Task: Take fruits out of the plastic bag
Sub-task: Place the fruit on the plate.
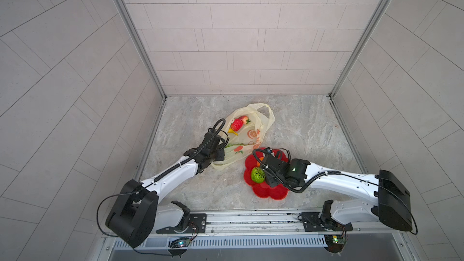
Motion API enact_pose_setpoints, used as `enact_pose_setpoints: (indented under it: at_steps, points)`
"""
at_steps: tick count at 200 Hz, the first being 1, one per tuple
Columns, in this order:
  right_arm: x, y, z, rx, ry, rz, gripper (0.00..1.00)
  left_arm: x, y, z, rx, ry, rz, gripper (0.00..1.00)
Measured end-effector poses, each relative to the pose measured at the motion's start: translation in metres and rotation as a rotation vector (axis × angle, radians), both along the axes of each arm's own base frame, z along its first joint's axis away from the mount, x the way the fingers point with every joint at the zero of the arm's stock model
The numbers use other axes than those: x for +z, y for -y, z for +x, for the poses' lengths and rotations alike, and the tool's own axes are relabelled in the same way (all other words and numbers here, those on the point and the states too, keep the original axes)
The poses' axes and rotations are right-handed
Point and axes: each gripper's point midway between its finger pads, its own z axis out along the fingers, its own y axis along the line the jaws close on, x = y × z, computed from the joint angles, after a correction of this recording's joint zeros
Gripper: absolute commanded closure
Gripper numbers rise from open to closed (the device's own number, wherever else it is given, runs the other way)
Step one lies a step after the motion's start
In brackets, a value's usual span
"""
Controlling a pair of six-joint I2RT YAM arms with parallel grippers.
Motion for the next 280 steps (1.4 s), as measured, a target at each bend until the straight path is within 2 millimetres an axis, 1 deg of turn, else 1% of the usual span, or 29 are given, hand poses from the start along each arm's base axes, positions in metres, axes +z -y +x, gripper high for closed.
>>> enact_pose_setpoints:
  at_steps: [79, 94, 119, 144, 212, 225, 240, 261, 280]
  points:
    - [-0.004, -0.002, 0.015, -0.028, 0.052, -0.030, 0.92, 0.001, 0.000, 0.000, 0.000, 0.001, 0.000, 0.87]
    - [-0.004, -0.003, 0.016, -0.029, 0.057, -0.028, 0.88, 0.001, 0.000, 0.000, 0.001, 0.001, 0.000, 0.87]
    - [-0.003, -0.004, 0.017, -0.029, 0.063, -0.023, 0.75, 0.001, -0.001, 0.000, 0.001, 0.001, 0.001, 0.87]
    - [-0.003, -0.002, 0.017, -0.030, 0.066, -0.025, 0.68, 0.001, -0.001, 0.000, 0.001, 0.001, 0.001, 0.87]
    - [0.003, 0.000, 0.017, -0.020, 0.074, -0.026, 0.60, 0.001, -0.001, 0.000, 0.002, 0.002, 0.002, 0.87]
    - [0.009, -0.001, 0.018, -0.016, 0.082, -0.029, 0.57, 0.001, -0.001, 0.000, 0.002, 0.002, 0.002, 0.87]
    - [0.024, -0.006, 0.024, -0.005, 0.109, -0.019, 0.54, 0.001, -0.001, 0.000, 0.002, 0.002, 0.002, 0.87]
    - [0.054, -0.020, 0.039, 0.013, 0.164, 0.031, 0.52, 0.001, -0.001, 0.000, 0.003, 0.002, 0.002, 0.89]
    - [0.081, -0.034, 0.061, 0.024, 0.214, 0.084, 0.48, 0.002, -0.002, 0.001, 0.011, 0.001, -0.015, 0.89]
